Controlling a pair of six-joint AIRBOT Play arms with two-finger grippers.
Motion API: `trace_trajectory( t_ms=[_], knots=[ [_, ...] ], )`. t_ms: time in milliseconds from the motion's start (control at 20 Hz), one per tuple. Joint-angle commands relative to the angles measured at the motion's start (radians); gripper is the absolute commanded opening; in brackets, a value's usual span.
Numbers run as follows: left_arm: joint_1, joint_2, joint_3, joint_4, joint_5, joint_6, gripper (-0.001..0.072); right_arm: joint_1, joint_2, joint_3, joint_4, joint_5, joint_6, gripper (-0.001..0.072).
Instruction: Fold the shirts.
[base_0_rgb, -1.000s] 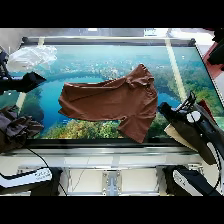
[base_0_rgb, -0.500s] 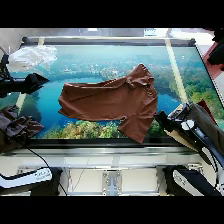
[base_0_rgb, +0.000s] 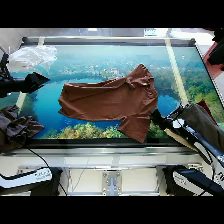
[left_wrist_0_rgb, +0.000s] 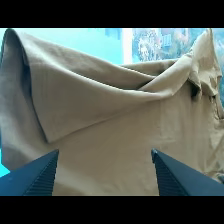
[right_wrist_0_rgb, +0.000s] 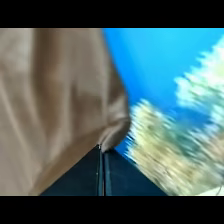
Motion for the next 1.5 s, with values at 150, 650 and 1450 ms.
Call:
trace_trajectory(
  t_ms=[150, 650, 1450],
  knots=[
    [0.051, 0.014, 0.001, -0.066, 0.048, 0.094, 0.066, 0.005, 0.069, 0.121, -0.025, 0.004, -0.055, 0.0025],
    [0.13, 0.009, -0.433, 0.124, 0.062, -0.23, 0.064, 0.005, 0.147, 0.129, -0.052, 0.035, -0.052, 0.0026],
    [-0.117, -0.067, -0.506, 0.105, 0.373, -0.33, 0.058, 0.005, 0.147, 0.129, -0.031, 0.038, -0.046, 0.0027]
  ],
)
